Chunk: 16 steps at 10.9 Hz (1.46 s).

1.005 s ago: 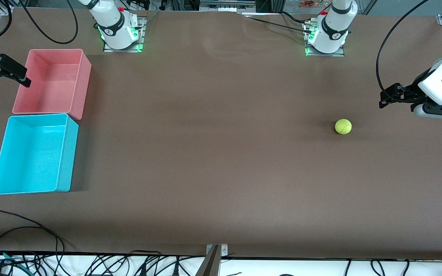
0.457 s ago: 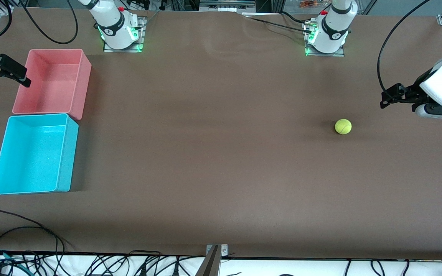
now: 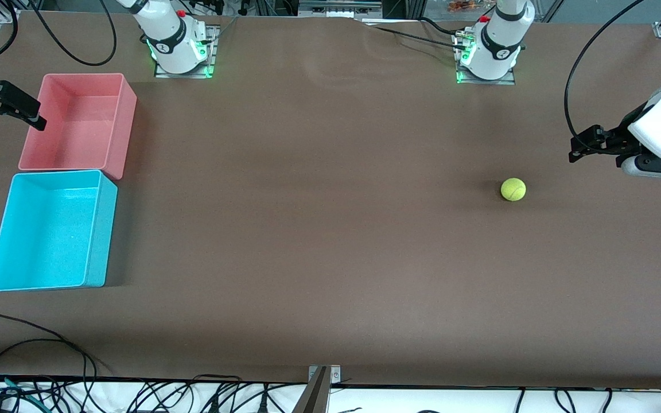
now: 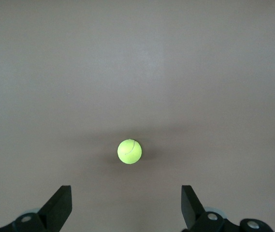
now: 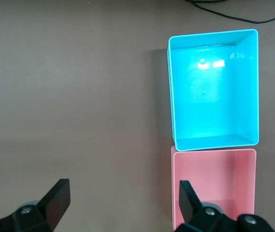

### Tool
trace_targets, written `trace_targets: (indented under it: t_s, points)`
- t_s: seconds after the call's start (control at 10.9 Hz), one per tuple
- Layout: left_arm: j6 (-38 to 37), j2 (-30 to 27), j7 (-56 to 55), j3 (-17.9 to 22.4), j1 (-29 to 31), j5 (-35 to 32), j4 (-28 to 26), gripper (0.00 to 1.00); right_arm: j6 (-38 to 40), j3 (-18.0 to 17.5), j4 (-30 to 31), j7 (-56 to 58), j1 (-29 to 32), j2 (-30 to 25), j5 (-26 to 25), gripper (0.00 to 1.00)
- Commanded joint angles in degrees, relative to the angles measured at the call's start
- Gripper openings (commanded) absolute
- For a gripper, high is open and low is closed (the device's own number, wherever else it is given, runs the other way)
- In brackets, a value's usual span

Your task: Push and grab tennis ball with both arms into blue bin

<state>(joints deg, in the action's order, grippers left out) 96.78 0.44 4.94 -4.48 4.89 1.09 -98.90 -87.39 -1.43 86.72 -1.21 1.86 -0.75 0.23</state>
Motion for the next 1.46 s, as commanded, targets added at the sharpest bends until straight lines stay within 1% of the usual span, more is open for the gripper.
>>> trace_targets:
  t_s: [0.0,1.19,1.37]
  points:
    - [-0.8,0.2,-0.5,-0.4,0.5,0.1,0.8,1.0,0.3,0.0,-1.4,-0.5,0.2,0.4,1.0,1.0]
    - [-0.8,0.3,-0.6,-0.3,0.6,0.1,0.8,1.0,0.3,0.1,-1.4,-0.4,0.3,0.4,1.0,1.0]
    - [-0.8,0.3,-1.9,-0.3,0.7,0.1,0.8,0.99,0.3,0.0,-1.4,-0.4,0.2,0.4,0.7,1.0]
